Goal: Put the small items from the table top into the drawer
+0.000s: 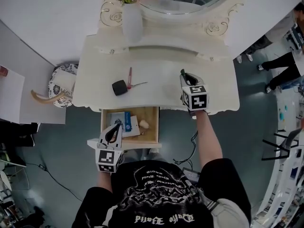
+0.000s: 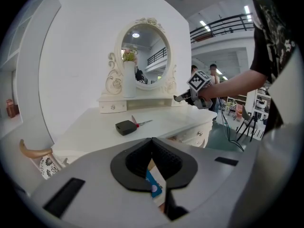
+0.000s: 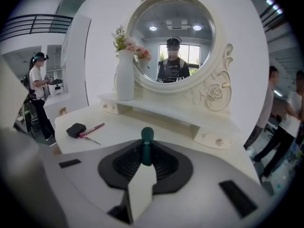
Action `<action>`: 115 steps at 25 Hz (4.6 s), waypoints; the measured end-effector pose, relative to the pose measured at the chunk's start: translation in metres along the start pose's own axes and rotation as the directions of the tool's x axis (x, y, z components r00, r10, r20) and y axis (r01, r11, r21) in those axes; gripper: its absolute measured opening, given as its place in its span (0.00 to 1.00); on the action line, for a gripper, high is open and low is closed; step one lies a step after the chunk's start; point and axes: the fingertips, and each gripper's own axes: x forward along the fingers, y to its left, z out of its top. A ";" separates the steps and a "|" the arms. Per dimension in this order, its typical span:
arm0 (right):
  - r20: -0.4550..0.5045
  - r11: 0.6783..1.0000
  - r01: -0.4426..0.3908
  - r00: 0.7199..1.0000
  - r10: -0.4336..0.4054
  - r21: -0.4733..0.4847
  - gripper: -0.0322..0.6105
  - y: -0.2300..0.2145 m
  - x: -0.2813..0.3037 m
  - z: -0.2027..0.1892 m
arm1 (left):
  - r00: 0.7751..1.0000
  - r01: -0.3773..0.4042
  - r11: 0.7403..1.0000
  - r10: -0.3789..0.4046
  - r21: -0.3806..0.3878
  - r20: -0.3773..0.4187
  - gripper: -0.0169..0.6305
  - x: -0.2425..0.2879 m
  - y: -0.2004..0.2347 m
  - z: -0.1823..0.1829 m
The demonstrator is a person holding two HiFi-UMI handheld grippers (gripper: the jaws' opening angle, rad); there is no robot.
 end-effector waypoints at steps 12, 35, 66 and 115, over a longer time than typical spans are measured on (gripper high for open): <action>0.017 0.999 -0.036 0.999 0.036 -0.023 0.14 0.029 -0.036 -0.009 | 0.999 0.008 1.000 -0.008 -0.003 0.036 0.05 -0.014 -0.015 -0.002; -0.016 0.979 -0.169 0.986 0.168 -0.111 0.14 0.095 -0.065 -0.040 | 0.999 -0.006 1.000 0.006 -0.013 0.040 0.05 -0.032 -0.035 -0.012; -0.176 0.835 -0.480 0.877 0.448 -0.268 0.14 0.221 -0.053 -0.078 | 0.991 -0.124 0.989 0.127 -0.084 0.032 0.05 -0.055 -0.012 -0.026; -0.463 0.534 -0.772 0.635 0.619 -0.345 0.15 0.399 0.023 -0.123 | 0.935 -0.354 0.904 0.350 -0.241 -0.060 0.05 -0.087 0.097 -0.061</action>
